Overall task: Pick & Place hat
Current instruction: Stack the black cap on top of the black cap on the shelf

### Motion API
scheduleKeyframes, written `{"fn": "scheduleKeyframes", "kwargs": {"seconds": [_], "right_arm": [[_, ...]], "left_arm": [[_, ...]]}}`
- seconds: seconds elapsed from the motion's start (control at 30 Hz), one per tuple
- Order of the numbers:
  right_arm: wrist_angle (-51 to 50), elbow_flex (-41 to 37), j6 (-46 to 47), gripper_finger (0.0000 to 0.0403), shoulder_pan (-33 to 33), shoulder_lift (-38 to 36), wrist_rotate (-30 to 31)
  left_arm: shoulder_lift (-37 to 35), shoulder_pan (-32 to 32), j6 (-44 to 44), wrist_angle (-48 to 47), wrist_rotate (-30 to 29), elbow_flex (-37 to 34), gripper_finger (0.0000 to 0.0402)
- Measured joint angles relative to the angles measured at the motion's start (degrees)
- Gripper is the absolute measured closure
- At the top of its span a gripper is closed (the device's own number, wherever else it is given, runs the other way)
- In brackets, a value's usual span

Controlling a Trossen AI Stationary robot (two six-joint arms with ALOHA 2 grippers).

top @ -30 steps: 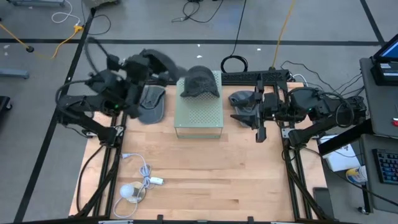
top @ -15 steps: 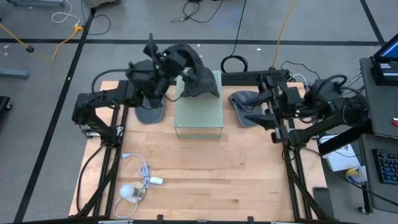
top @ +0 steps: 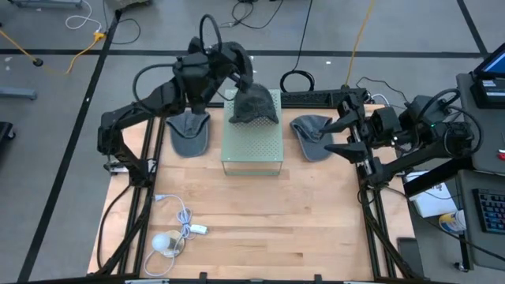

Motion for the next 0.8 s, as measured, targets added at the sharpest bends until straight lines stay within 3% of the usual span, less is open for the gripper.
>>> {"fn": "scheduleKeyframes", "kwargs": {"seconds": [0.23, 0.4, 0.8], "right_arm": [[-0.6, 0.0, -0.2, 0.0236, 0.0, -0.1, -4.3], [-1.2, 0.0, -0.2, 0.0236, 0.0, -0.1, -7.4], [-6.2, 0.0, 0.0, 0.0236, 0.0, -0.1, -7.5]], "left_arm": [[2.5, 5.3, -9.7, -6.0, 9.0, 0.0, 0.0377], [4.9, 7.8, -15.8, -10.5, 8.0, 0.0, 0.0377], [10.2, 8.2, -24.3, -12.6, 5.1, 0.0, 0.0377]]}}
